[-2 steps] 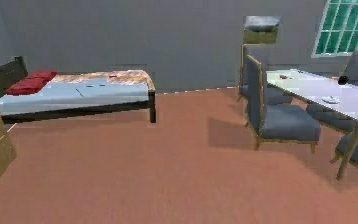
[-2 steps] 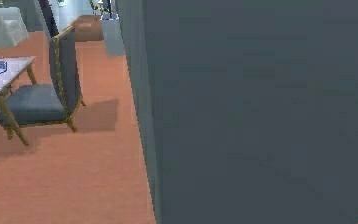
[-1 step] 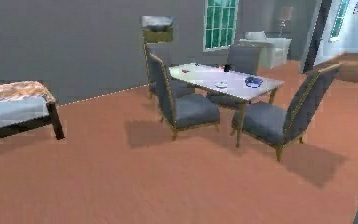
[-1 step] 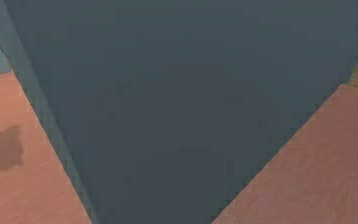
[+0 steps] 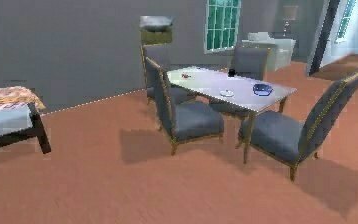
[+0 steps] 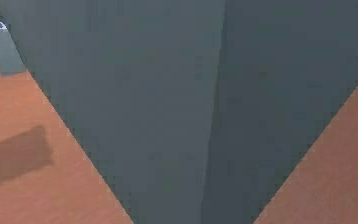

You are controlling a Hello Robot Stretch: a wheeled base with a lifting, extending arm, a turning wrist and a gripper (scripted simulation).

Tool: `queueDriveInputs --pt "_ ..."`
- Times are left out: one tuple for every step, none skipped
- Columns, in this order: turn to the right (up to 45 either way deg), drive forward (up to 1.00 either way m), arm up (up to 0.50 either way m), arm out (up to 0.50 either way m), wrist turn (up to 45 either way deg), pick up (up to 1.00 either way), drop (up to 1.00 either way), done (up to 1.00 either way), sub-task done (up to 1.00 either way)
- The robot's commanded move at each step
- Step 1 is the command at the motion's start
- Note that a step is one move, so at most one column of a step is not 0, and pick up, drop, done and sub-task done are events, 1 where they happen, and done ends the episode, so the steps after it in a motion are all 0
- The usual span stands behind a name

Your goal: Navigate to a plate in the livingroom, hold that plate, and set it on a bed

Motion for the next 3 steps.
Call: queueDriveInputs --pt "45.0 0.00 0.00 0.00 0.0 0.00 0.00 0.00 0.00" --pt "0.0 0.10 0.00 0.00 0.0 0.00 0.00 0.00 0.00" --pt "3.0 0.00 0.00 0.00 0.0 0.00 0.00 0.00 0.00"
